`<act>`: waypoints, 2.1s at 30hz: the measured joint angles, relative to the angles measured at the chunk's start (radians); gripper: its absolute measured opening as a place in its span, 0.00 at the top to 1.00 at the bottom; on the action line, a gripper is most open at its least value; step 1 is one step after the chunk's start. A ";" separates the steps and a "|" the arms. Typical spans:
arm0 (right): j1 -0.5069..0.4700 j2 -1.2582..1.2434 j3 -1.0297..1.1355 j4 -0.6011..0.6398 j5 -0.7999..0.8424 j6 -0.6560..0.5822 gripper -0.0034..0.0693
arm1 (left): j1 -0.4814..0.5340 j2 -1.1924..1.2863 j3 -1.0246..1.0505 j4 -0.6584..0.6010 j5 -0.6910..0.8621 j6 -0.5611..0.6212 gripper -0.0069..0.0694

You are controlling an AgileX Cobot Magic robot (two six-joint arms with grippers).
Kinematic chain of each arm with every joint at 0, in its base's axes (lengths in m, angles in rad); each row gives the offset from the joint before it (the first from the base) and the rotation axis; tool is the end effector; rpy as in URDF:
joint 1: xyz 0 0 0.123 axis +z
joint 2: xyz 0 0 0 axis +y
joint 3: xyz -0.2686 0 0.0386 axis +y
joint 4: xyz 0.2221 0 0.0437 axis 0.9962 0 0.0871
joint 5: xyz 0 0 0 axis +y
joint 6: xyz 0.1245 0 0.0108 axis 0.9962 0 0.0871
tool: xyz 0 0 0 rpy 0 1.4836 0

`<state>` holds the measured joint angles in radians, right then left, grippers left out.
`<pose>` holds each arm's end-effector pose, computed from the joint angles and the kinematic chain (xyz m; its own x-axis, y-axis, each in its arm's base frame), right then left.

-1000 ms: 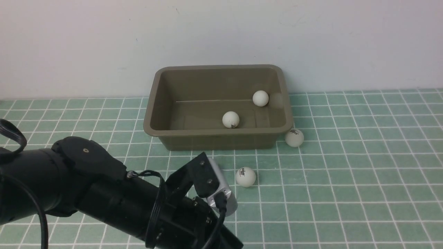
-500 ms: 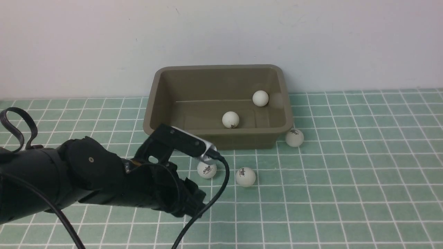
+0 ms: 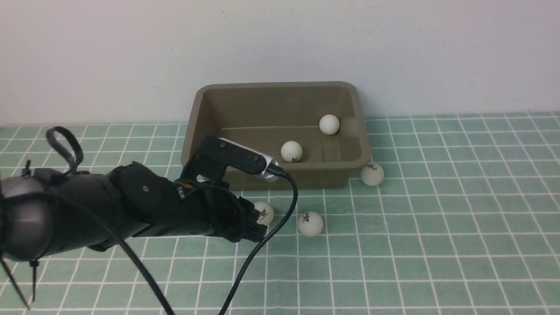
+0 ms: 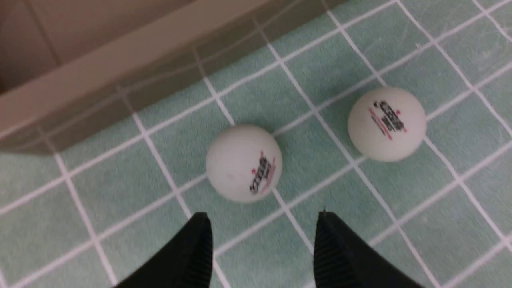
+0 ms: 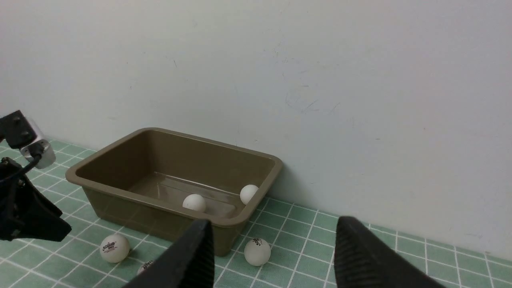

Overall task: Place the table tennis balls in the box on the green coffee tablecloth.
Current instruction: 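Reach for and grasp a ping pong ball on the table beside the basket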

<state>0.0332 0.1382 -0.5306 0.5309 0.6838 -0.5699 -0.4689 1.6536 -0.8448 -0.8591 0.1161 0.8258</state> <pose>0.0438 0.0415 0.3078 -0.0816 -0.1376 -0.9871 -0.3636 0.9263 -0.0991 0.2917 -0.1601 0.1678 -0.6533 0.2975 -0.6962 0.4855 0.8702 -0.0837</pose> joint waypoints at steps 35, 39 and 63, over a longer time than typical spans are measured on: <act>0.000 0.000 0.000 0.000 -0.009 0.016 0.43 | -0.015 0.243 -0.127 -0.052 -0.084 0.062 0.25; 0.000 0.000 0.000 0.000 -0.014 0.016 0.43 | -0.020 0.243 -0.166 -0.052 -0.067 0.062 0.25; 0.000 0.000 0.000 0.000 -0.017 0.016 0.43 | -0.020 0.336 -0.226 -0.052 -0.074 0.114 0.33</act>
<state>0.0332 0.1382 -0.5306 0.5309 0.6672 -0.5538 -0.4886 1.9899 -1.0711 -0.9111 0.0420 0.9396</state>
